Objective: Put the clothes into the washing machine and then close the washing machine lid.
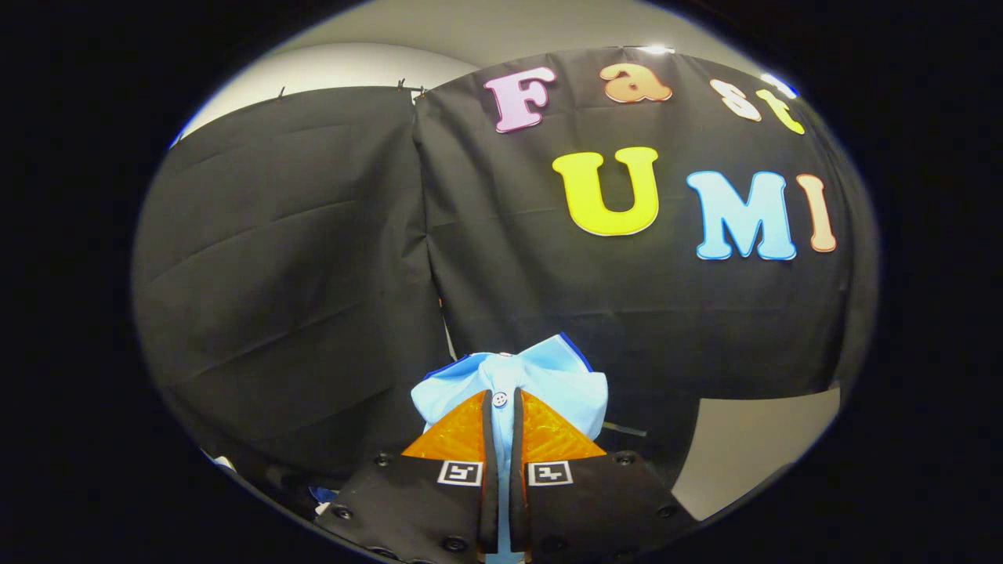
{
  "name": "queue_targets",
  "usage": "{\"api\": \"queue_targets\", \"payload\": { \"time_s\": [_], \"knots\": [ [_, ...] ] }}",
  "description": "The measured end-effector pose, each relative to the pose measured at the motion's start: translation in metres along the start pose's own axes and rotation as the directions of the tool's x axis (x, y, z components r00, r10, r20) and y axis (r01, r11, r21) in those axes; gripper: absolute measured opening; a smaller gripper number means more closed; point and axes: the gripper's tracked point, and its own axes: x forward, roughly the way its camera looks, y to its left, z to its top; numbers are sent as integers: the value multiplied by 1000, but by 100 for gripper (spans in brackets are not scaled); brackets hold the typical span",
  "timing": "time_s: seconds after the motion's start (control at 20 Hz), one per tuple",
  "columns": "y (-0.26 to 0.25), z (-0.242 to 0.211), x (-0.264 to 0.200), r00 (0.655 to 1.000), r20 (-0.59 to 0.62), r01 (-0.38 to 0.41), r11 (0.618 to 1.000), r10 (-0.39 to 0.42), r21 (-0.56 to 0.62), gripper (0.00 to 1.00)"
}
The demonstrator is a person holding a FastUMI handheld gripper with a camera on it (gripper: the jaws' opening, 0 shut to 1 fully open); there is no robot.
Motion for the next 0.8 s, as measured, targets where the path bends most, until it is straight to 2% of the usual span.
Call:
{"api": "queue_targets", "payload": {
  "time_s": [0.3, 0.8],
  "knots": [
    [33, -12, 28, 998, -18, -56, 998, 57, 28, 7],
    [52, -59, 60, 993, -93, -66, 997, 68, 26, 7]
  ]
}}
